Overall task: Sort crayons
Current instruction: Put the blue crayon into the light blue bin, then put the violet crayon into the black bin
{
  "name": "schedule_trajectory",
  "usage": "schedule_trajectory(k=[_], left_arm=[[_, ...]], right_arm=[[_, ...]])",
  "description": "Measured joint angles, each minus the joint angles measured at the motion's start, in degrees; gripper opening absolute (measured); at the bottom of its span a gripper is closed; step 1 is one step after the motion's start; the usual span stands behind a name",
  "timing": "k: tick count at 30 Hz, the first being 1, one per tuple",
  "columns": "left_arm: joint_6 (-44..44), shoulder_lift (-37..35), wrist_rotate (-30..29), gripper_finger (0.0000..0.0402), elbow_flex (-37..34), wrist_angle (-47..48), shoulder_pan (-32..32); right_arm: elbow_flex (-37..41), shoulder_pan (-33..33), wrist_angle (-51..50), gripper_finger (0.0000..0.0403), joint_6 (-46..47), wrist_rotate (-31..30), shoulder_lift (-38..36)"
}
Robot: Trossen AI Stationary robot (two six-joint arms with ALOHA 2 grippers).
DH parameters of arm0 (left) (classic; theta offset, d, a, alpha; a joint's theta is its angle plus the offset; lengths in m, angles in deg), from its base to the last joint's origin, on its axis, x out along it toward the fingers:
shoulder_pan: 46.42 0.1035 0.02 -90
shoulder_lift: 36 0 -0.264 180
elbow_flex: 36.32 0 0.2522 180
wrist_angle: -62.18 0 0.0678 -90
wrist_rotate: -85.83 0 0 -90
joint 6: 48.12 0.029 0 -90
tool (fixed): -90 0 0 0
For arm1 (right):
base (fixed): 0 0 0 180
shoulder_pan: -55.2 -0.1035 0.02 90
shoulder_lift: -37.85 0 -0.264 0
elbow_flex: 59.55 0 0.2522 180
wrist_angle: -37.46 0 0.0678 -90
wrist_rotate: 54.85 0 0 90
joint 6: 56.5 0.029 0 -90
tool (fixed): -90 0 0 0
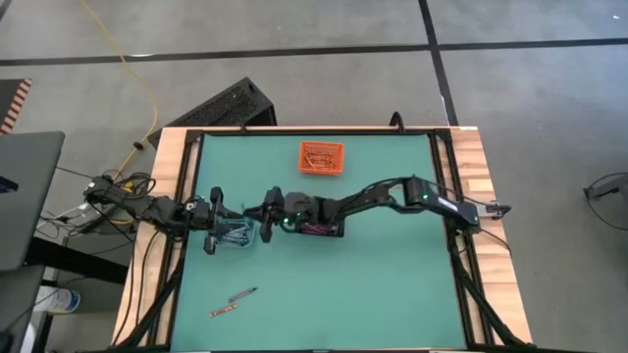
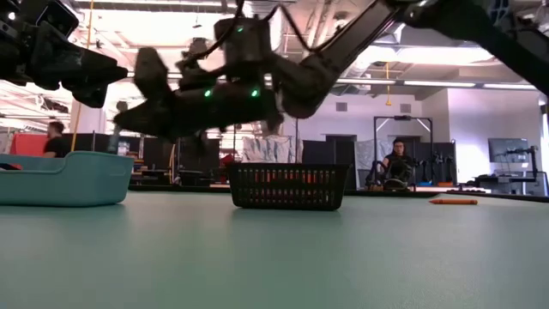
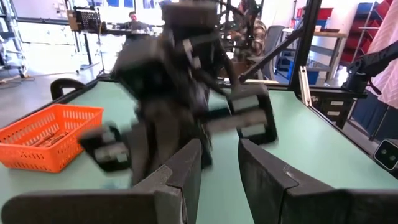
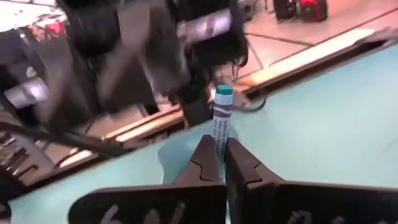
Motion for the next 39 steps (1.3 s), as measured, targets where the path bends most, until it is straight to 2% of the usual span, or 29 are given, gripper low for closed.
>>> schedule_trajectory(k=[4,12,25,30,35,39], left_arm=[[0.0,0.0,0.0,0.0096,0.0,0.0,0.0],[0.0,0.0,0.0,0.0096,0.0,0.0,0.0],[0.0,0.0,0.0,0.0096,0.0,0.0,0.0],[0.0,0.0,0.0,0.0095,0.0,0.0,0.0],[0.0,0.0,0.0,0.0095,0.0,0.0,0.0],[0.0,0.0,0.0,0.0095,0.0,0.0,0.0]], right_arm=[[-5.1,-0.3,-0.8,0.0004,0.2,2.4,4.1],[-8.3,-0.5,-11.4,0.0018,-4.2,2.9,4.1],[-9.1,-0.7,-14.9,0.0105,-5.4,3.2,4.1],[-9.0,-0.5,-17.8,0.0126,-5.9,9.9,2.6],[-9.0,0.0,-30.8,0.0124,-9.5,11.7,-2.9],[-8.9,0.3,-44.3,0.0118,-12.7,6.8,-7.9]])
